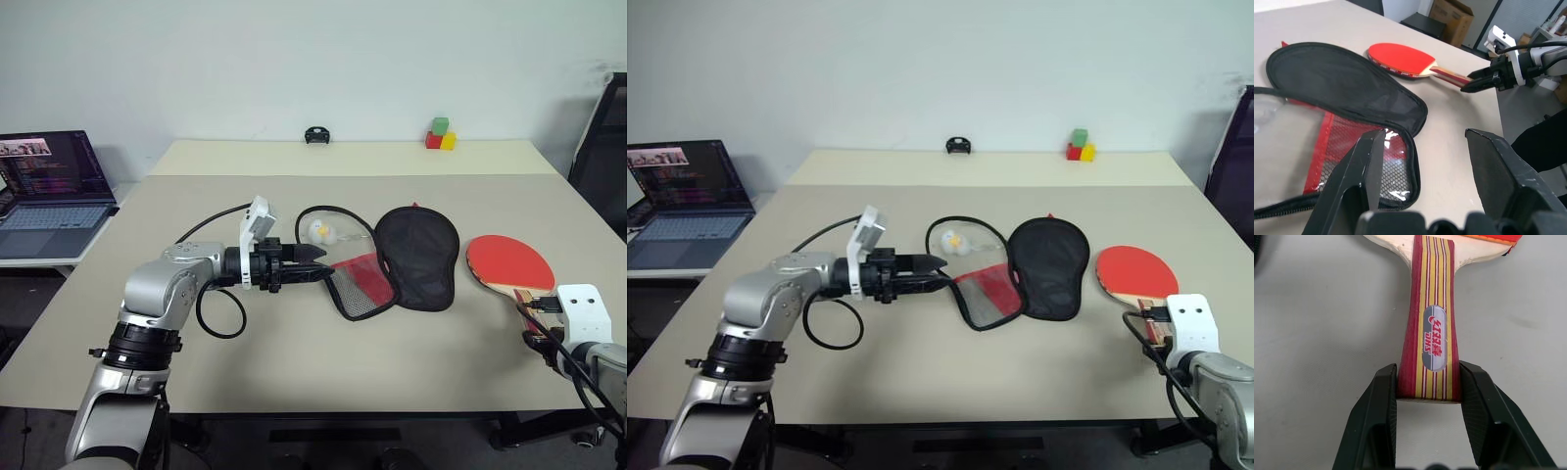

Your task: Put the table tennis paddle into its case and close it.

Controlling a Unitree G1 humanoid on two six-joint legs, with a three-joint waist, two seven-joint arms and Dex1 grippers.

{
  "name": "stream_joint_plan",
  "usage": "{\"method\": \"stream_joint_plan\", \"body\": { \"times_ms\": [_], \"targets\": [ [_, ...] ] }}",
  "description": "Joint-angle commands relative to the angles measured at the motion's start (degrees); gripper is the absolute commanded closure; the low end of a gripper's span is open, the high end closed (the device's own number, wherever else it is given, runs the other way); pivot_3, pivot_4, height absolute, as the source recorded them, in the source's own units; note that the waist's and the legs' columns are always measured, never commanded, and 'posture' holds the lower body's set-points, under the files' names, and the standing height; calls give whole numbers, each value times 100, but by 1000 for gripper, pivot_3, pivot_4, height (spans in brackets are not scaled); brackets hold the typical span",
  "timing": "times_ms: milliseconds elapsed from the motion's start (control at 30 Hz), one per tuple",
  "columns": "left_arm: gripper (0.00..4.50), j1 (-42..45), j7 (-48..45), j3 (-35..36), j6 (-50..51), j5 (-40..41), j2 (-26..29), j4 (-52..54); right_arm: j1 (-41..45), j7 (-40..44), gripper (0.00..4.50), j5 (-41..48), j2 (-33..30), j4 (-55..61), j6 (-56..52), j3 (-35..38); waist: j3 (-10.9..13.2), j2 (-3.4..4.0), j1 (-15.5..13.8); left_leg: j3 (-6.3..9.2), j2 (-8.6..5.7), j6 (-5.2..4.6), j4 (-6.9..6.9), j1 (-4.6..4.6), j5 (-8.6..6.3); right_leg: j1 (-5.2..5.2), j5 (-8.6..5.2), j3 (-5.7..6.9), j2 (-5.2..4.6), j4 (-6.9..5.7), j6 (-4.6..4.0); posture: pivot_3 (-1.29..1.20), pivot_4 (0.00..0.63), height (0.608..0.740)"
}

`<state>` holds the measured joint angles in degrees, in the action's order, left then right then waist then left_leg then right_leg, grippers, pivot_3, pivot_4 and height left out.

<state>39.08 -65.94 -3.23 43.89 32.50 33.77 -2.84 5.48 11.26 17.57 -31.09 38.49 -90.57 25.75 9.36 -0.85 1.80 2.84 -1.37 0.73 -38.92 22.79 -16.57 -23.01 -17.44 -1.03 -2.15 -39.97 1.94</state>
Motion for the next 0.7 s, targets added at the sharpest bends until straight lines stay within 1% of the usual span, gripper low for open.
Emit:
{"method": "stream_joint_plan", "body": {
  "times_ms": [33,67,133,233,400,567,700],
  "targets": [
    [1656,129,-73,26,-110,15,-3,40,-7,60,2139,-42,63,-111,-31,58,0,0,-2,1,0,0,0,1,0,0,0,1,0,1,0,0,150,740],
    [1656,110,-60,29,-112,21,-1,53,6,48,1737,-68,38,-160,-32,-12,0,0,-2,0,0,0,0,2,0,-1,0,-1,0,2,0,0,150,740],
    [1656,52,-37,45,-104,42,15,109,82,40,1168,-96,68,-242,-43,-82,-2,-4,-1,-2,-2,0,0,1,0,0,0,-3,-1,2,0,0,150,740],
    [1656,8,2,69,-100,48,29,140,251,27,1168,-115,196,-352,-30,-72,-4,-6,9,-2,-1,0,-1,-2,0,0,0,-3,-1,0,0,0,150,740],
    [1656,-56,66,130,-67,88,54,229,639,-26,1168,-160,339,-663,298,-246,-3,-6,22,-1,0,-1,0,-29,0,27,2,-2,0,-1,-3,0,150,740],
    [1656,-63,105,198,-21,139,115,313,1145,-65,1168,-294,379,-1592,1129,-448,-2,-6,14,0,-1,-1,1,-40,0,40,2,-1,0,3,-3,0,150,740],
    [1656,-66,107,203,1,156,197,367,1325,-131,1168,-455,332,-2328,1651,-480,-2,-7,3,1,-2,-1,2,-38,0,40,2,1,-1,7,-3,0,150,740]
  ]
}}
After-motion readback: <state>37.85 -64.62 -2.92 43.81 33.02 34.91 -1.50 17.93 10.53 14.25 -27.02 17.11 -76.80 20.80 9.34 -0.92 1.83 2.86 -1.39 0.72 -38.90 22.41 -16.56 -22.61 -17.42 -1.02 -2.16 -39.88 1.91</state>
